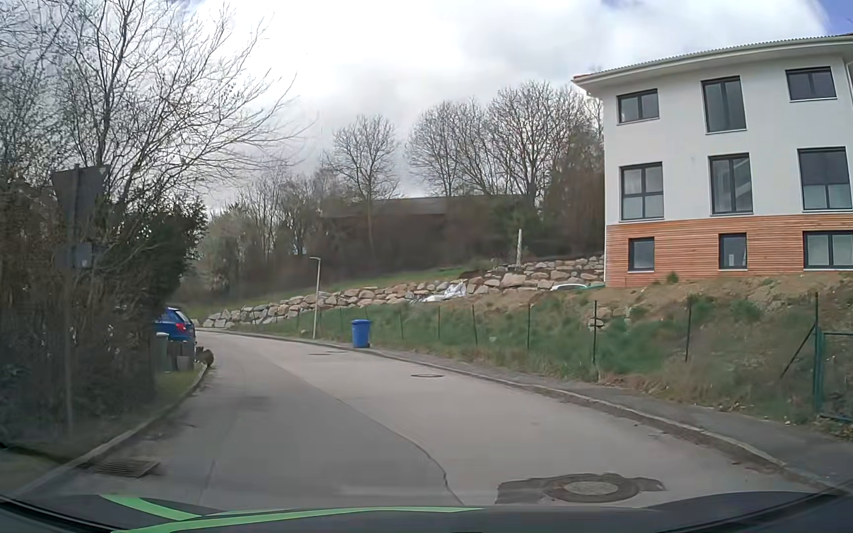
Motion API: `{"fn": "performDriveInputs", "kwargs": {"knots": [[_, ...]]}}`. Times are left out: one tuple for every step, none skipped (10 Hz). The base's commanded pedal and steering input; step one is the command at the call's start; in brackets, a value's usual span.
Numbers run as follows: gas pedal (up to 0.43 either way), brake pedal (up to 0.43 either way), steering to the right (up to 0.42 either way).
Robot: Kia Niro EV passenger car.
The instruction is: Follow the waypoints while adhering to traffic rules and regulations
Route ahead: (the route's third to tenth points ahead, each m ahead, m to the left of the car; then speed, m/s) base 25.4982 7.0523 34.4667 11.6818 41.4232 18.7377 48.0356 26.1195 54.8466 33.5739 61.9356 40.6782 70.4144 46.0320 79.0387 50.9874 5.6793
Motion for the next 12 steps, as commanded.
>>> {"fn": "performDriveInputs", "kwargs": {"knots": [[0.228, 0.0, -0.016], [0.228, 0.0, -0.02], [0.228, 0.0, -0.027], [0.24, 0.0, -0.036], [0.24, 0.0, -0.046], [0.24, 0.0, -0.054], [0.24, 0.0, -0.063], [0.24, 0.0, -0.072], [0.24, 0.0, -0.078], [0.24, 0.0, -0.08], [0.24, 0.0, -0.082], [0.24, 0.0, -0.084]]}}
